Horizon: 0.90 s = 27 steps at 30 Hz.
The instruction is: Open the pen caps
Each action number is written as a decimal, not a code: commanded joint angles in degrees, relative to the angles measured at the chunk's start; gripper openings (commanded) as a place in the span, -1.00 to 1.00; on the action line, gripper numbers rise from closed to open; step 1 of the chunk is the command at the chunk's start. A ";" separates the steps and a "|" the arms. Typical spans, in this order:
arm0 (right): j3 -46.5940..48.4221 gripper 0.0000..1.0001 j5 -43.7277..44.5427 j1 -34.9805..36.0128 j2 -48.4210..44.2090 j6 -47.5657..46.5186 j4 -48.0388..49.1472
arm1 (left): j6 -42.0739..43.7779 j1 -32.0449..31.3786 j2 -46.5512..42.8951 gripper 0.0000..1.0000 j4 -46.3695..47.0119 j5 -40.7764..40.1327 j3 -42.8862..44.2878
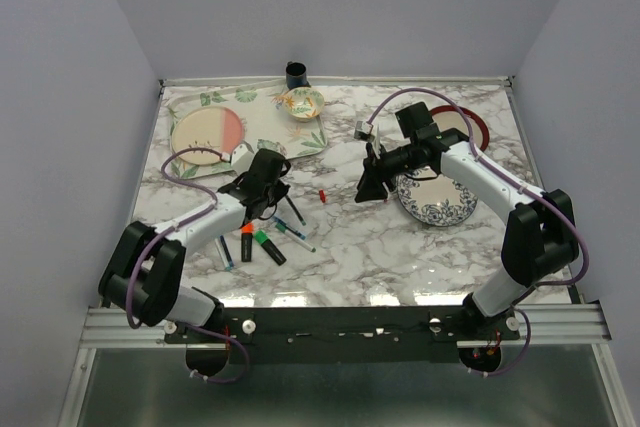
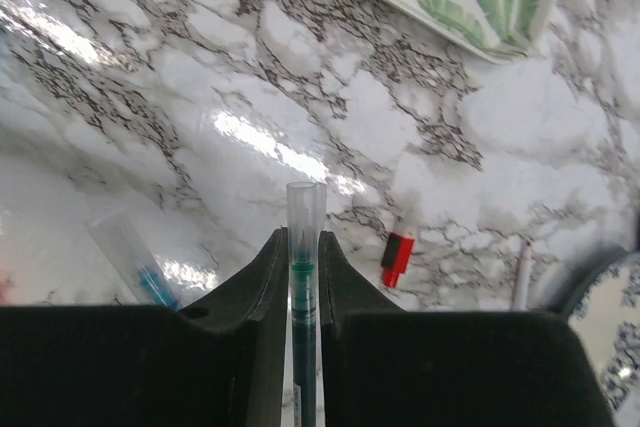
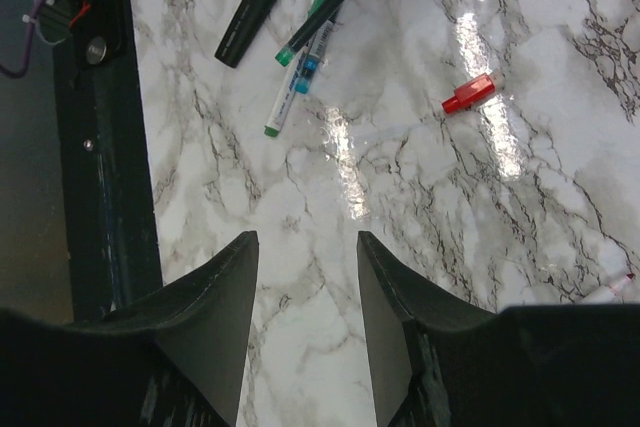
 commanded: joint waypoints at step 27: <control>-12.72 0.30 -9.55 7.26 7.42 45.67 34.62 | -3.15 -9.19 -3.63 -1.00 57.79 18.88 -21.01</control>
